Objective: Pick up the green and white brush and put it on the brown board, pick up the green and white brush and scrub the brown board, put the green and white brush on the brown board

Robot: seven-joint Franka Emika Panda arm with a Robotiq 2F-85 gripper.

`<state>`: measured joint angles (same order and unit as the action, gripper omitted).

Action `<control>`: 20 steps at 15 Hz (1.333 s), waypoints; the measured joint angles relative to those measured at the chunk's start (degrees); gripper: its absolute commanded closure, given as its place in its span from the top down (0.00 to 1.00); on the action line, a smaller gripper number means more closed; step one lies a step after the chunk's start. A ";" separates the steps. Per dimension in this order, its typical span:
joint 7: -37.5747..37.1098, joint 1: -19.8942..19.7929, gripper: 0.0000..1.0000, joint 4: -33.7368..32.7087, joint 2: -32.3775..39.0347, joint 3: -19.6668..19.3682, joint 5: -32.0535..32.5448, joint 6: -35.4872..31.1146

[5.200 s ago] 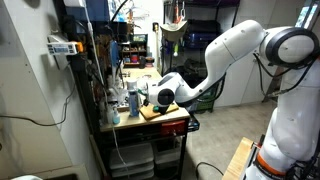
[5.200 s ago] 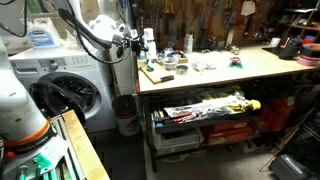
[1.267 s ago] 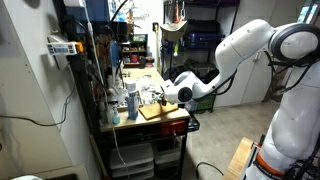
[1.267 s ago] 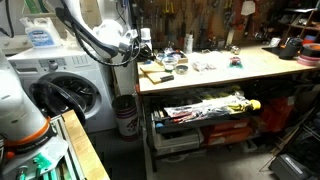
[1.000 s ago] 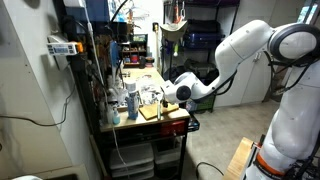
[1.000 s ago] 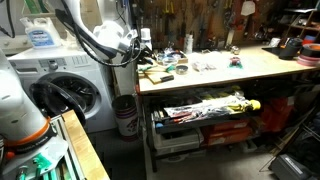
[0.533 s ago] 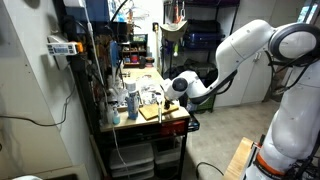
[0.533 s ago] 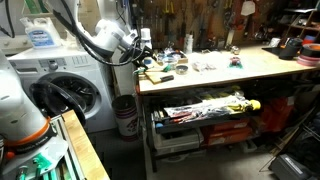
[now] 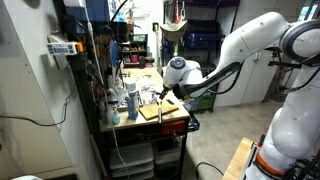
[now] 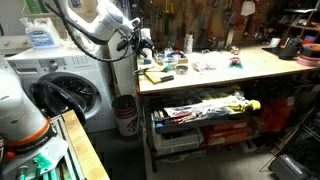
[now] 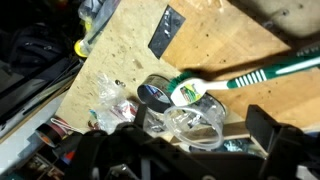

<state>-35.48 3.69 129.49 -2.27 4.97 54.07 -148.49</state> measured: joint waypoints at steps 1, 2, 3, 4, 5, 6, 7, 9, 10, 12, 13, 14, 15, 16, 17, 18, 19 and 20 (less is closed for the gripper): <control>0.25 0.16 1.00 -0.68 -0.63 0.09 -4.03 0.08; 0.50 0.30 1.00 -1.43 -1.15 0.25 -8.05 0.14; 0.60 0.49 1.00 -2.20 -1.49 0.38 -11.82 0.29; 0.60 0.68 1.00 -3.00 -1.71 0.52 -15.34 0.60; 0.60 0.83 1.00 -3.79 -1.78 0.74 -18.80 1.20; 0.61 0.90 1.00 -4.57 -1.77 1.02 -21.74 1.97; 0.62 0.93 1.00 -5.17 -1.77 1.29 -24.18 2.65; 0.62 0.96 1.00 -6.20 -1.74 1.79 -27.64 4.22; 0.63 0.97 1.00 -6.66 -1.74 2.09 -27.92 5.61; 1.10 1.18 1.00 -7.80 -1.72 3.07 -27.31 12.05; 1.12 1.39 1.00 -8.37 -1.75 3.70 -26.71 16.30; 1.12 1.66 1.00 -8.95 -1.76 4.32 -25.90 20.39; 1.09 1.97 1.00 -9.51 -1.80 4.94 -25.22 24.68; 1.00 2.28 1.00 -10.05 -1.92 5.51 -24.55 29.14; 0.79 2.65 1.00 -10.69 -2.06 6.01 -23.76 33.68; 0.57 3.01 1.00 -11.35 -2.20 6.50 -23.14 38.36; 0.69 3.34 1.00 -12.04 -2.30 6.94 -23.06 42.37; 0.81 3.72 1.00 -12.64 -2.31 7.33 -23.06 45.77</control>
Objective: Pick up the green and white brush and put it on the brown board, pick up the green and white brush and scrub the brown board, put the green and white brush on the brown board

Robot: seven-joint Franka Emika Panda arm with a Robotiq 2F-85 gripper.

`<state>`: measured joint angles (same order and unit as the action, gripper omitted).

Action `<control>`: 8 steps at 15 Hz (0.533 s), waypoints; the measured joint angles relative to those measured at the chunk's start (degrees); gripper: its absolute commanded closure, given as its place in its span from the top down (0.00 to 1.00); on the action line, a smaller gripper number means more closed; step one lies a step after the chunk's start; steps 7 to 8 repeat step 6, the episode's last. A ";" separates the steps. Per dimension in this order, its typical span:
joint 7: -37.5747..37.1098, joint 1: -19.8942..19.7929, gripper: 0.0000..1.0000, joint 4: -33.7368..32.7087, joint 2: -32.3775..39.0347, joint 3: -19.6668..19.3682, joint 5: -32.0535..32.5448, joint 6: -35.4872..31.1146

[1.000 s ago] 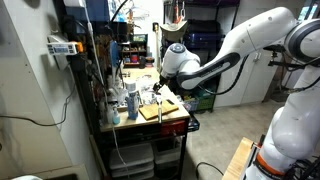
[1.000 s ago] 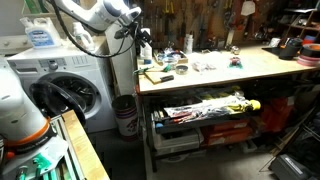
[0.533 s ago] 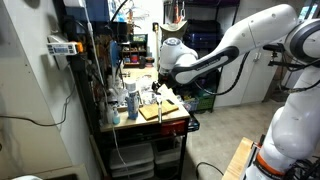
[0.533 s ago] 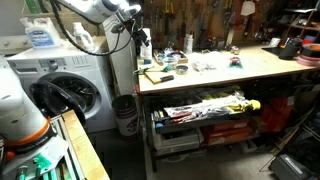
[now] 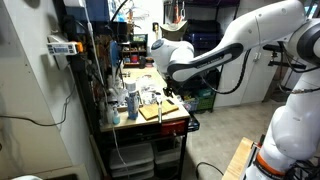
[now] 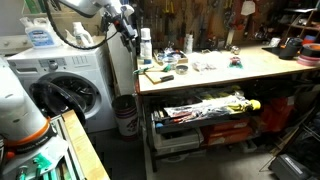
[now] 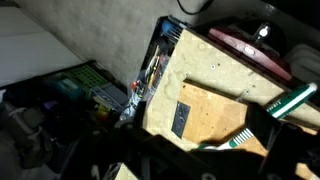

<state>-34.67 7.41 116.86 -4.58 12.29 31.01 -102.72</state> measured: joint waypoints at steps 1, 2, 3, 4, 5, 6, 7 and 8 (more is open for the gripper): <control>0.15 0.45 1.00 -0.54 0.02 0.33 0.00 3.59; 0.15 0.85 1.00 -1.06 0.05 0.66 0.00 7.08; -0.08 1.15 1.00 -1.43 0.04 0.97 0.03 9.71; -0.22 1.36 1.00 -1.59 -0.01 1.17 0.08 11.08; -0.27 1.48 1.00 -1.64 -0.02 1.23 0.11 11.55; -0.27 1.49 1.00 -1.65 -0.02 1.23 0.14 11.72; -0.27 1.49 1.00 -1.65 -0.02 1.23 0.14 11.72; -0.27 1.49 1.00 -1.65 -0.02 1.23 0.14 11.72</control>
